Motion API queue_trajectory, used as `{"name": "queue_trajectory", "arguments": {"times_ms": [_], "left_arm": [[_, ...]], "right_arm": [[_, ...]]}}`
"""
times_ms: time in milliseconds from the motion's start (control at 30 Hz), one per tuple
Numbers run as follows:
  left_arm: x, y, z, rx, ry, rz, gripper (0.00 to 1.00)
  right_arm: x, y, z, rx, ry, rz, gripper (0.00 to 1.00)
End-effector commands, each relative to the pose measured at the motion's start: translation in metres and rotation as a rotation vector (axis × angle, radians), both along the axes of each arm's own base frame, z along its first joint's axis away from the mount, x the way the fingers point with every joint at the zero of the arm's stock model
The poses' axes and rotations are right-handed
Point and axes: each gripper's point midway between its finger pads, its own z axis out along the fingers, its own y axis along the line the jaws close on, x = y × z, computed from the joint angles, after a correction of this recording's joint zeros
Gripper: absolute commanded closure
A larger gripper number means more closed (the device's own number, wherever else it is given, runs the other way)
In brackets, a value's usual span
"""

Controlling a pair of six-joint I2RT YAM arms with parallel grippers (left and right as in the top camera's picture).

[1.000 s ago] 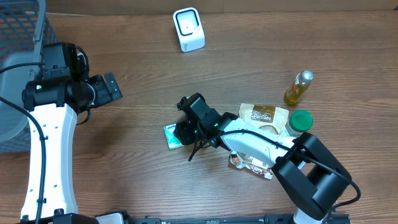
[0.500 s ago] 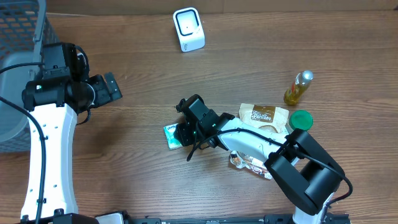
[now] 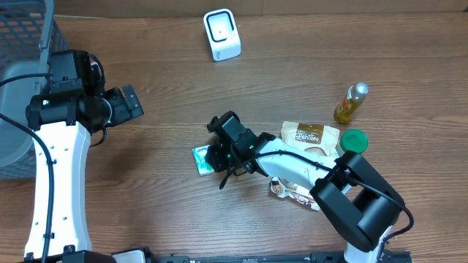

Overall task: Scan the item barcode
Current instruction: 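Close the right gripper on the Kleenex pack edge and lift it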

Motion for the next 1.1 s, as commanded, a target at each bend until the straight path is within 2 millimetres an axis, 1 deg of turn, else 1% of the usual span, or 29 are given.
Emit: {"name": "queue_trajectory", "arguments": {"times_ms": [0,100,233,367,400,433,500,633,667,700,767,800,833,933,1000,1067], "left_arm": [[0.002,0.0,0.008,-0.008,-0.024,0.005,0.0],[0.002,0.0,0.008,-0.008,-0.024,0.005,0.01],[0.002,0.0,0.008,-0.008,-0.024,0.005,0.0],[0.002,0.0,0.008,-0.007,-0.025,0.006,0.0],[0.002,0.0,0.008,-0.008,-0.025,0.005,0.01],[0.002,0.0,0.008,-0.008,-0.025,0.005,0.01],[0.002,0.0,0.008,-0.007,-0.025,0.006,0.01],[0.002,0.0,0.008,-0.008,-0.024,0.005,0.0],[0.002,0.0,0.008,-0.008,-0.024,0.006,0.01],[0.002,0.0,0.008,-0.008,-0.024,0.006,0.01],[0.002,0.0,0.008,-0.008,-0.025,0.005,0.0],[0.002,0.0,0.008,-0.008,-0.024,0.005,0.0],[0.002,0.0,0.008,-0.008,-0.024,0.005,0.0],[0.002,0.0,0.008,-0.007,-0.025,0.006,0.0],[0.002,0.0,0.008,-0.008,-0.025,0.005,0.01],[0.002,0.0,0.008,-0.008,-0.024,0.005,0.0]], "right_arm": [[-0.005,-0.002,-0.015,-0.024,0.024,0.004,0.68],[-0.005,-0.002,-0.015,-0.024,0.025,0.004,0.72],[-0.005,-0.003,-0.016,-0.027,0.027,0.004,0.73],[-0.006,-0.004,-0.016,-0.032,0.032,0.004,0.83],[-0.007,-0.004,-0.017,-0.033,0.033,0.004,0.87],[-0.007,-0.004,-0.017,-0.036,0.035,0.004,0.89],[-0.008,-0.006,-0.018,-0.041,0.041,0.004,0.89],[-0.011,-0.008,-0.02,-0.053,0.055,0.004,0.83],[-0.012,-0.009,-0.02,-0.054,0.061,0.005,0.82],[-0.013,-0.008,-0.02,-0.047,0.069,0.004,0.84],[-0.016,-0.006,-0.017,-0.024,0.101,-0.004,0.93],[-0.018,-0.004,-0.014,-0.004,0.115,0.006,0.96],[-0.019,-0.002,-0.009,0.025,0.132,0.015,0.96],[-0.016,0.0,0.015,0.139,0.182,0.034,0.96],[-0.014,0.0,0.038,0.238,0.216,0.062,0.96],[-0.014,-0.002,0.064,0.355,0.241,0.13,0.96]]}}
